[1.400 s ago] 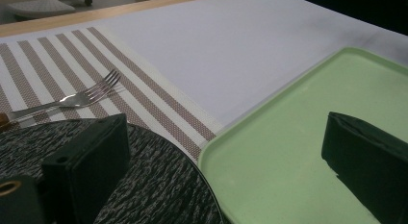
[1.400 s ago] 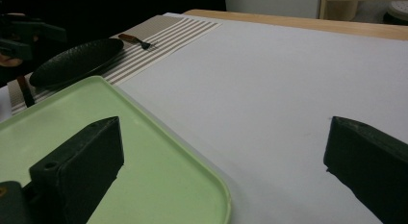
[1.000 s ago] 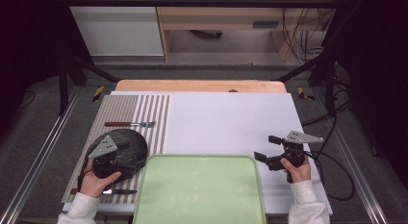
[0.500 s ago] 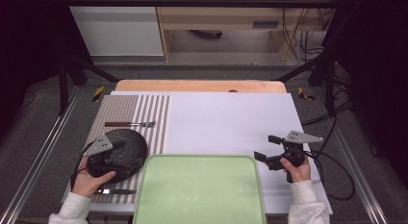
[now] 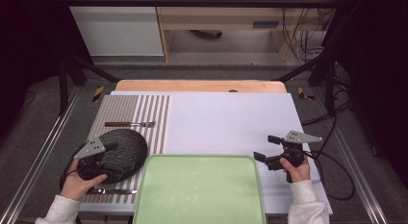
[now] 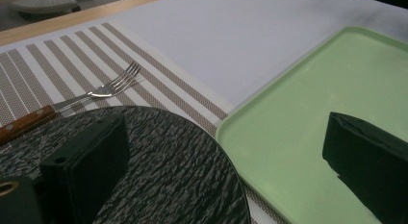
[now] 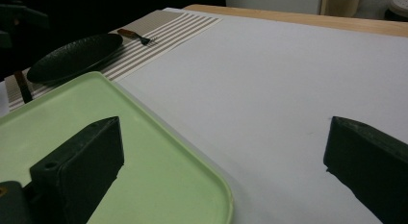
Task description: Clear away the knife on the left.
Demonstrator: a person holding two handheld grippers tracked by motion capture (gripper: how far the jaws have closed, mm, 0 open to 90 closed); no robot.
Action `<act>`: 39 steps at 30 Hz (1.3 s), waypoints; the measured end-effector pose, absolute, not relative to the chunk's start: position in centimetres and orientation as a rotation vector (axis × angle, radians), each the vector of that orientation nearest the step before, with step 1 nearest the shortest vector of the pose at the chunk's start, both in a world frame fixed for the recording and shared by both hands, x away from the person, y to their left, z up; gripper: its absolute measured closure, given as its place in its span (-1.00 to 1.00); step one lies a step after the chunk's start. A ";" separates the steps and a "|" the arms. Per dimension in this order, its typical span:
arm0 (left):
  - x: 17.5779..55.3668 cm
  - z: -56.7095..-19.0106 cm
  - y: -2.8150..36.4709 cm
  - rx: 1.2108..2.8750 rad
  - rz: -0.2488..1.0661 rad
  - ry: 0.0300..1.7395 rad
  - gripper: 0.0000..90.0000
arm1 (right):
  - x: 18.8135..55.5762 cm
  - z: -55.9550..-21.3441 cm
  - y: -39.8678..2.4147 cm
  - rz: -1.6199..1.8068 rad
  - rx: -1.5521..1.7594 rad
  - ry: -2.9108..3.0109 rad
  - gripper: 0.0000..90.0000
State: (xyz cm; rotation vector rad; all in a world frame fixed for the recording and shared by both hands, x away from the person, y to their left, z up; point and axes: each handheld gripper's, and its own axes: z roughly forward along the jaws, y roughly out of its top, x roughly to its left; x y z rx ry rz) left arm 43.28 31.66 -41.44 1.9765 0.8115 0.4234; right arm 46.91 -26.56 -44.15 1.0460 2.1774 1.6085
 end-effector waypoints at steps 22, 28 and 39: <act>41.6 -42.0 34.3 2.055 0.413 0.815 -0.95 | 46.9 -44.1 -26.5 1.600 1.040 2.180 -0.98; 40.9 -42.4 35.1 2.082 0.406 0.823 -0.95 | 46.9 -44.1 -26.4 1.597 1.042 2.180 -0.98; 39.8 -42.8 36.3 2.116 0.387 0.831 -0.95 | 46.9 -44.1 -26.5 1.598 1.039 2.179 -0.98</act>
